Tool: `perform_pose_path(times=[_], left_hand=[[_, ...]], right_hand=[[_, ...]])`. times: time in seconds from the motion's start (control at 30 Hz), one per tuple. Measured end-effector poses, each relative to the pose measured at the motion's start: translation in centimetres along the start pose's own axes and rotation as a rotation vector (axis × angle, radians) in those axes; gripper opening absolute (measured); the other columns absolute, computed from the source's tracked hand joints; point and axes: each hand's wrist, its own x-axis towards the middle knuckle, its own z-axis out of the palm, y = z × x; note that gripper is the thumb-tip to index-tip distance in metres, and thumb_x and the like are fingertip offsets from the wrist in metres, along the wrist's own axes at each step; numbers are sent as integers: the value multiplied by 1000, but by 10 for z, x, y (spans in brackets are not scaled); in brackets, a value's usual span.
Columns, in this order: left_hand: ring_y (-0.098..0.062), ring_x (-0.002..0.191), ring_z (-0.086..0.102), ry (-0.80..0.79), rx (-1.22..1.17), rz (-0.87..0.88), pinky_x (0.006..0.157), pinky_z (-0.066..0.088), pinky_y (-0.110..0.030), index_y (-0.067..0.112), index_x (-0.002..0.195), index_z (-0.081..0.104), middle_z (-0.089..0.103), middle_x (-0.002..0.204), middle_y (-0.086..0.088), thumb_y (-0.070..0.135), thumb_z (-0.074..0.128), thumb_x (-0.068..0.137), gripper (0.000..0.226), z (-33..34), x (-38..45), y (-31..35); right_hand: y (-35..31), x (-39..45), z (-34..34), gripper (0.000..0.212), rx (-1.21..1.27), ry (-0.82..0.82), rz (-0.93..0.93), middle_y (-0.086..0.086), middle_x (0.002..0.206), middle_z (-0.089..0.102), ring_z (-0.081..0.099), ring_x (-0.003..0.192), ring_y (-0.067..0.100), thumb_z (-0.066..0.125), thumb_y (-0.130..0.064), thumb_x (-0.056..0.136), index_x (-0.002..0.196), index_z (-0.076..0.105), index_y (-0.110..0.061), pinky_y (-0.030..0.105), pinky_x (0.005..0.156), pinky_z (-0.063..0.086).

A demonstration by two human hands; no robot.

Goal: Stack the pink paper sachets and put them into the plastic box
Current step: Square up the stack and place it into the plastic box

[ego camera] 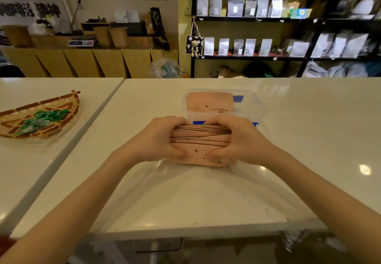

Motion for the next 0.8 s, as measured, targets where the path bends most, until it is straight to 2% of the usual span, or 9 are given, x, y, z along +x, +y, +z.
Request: perform_pose_path(times=[0.13, 0.23, 0.37, 0.43, 0.5, 0.57, 0.63, 0.73, 0.8], left_hand=[[-10, 92, 53, -48, -10, -18, 75, 43, -19, 29, 107, 53, 58, 104, 6, 28, 76, 61, 51, 9, 4, -3], [-5, 93, 52, -64, -34, -40, 75, 41, -14, 38, 103, 49, 56, 104, 11, 30, 76, 62, 49, 12, 5, -8], [-3, 98, 54, -60, -132, -59, 80, 43, -14, 38, 108, 48, 58, 107, 15, 27, 76, 63, 53, 15, 1, -16], [-3, 97, 54, -51, -193, -85, 77, 44, -11, 37, 111, 45, 56, 105, 19, 25, 76, 64, 58, 15, -1, -18], [0, 93, 55, -48, -261, -125, 68, 45, -7, 40, 113, 39, 52, 101, 26, 24, 77, 63, 64, 15, -4, -20], [0, 94, 55, -48, -338, -156, 68, 46, -7, 40, 116, 36, 51, 102, 26, 22, 78, 63, 70, 17, -7, -22], [-2, 100, 54, -55, -414, -170, 76, 46, -10, 38, 121, 33, 51, 108, 23, 18, 78, 63, 75, 21, -11, -23], [0, 103, 54, -61, -509, -178, 78, 46, -7, 36, 129, 25, 50, 113, 23, 13, 77, 62, 88, 28, -15, -22], [0, 101, 57, -20, -576, -197, 76, 48, -7, 35, 132, 23, 52, 112, 21, 8, 76, 64, 91, 33, -16, -23]], right_hand=[[7, -3, 2, 54, 34, -20, 48, -11, 105, 57, 54, 99, 9, 79, -27, 61, 109, 55, -27, 28, 85, 51], [12, -5, 3, 55, 47, -24, 65, -16, 104, 54, 54, 97, 6, 79, -28, 62, 110, 53, -30, 21, 83, 49], [21, -10, 3, 59, 153, 2, 118, -29, 98, 47, 52, 92, -2, 80, -27, 61, 109, 47, -37, 11, 74, 45], [27, -14, 3, 64, 238, 31, 147, -28, 103, 48, 53, 97, 1, 82, -26, 58, 111, 47, -38, 14, 78, 47], [33, -18, 3, 72, 327, 39, 182, -18, 112, 54, 55, 104, 9, 83, -27, 55, 115, 47, -37, 23, 85, 51], [38, -21, 4, 81, 410, 23, 199, -10, 120, 56, 56, 109, 12, 84, -26, 51, 121, 44, -36, 31, 89, 52], [40, -24, 6, 87, 482, 12, 210, -9, 122, 56, 56, 110, 10, 84, -20, 53, 126, 40, -35, 28, 88, 52], [38, -26, 13, 90, 595, 18, 234, -13, 117, 55, 58, 102, 3, 81, -6, 58, 131, 36, -31, 15, 74, 53], [39, -27, 18, 92, 674, 37, 265, -11, 118, 55, 60, 102, 7, 80, -1, 58, 132, 34, -30, 21, 77, 55]])
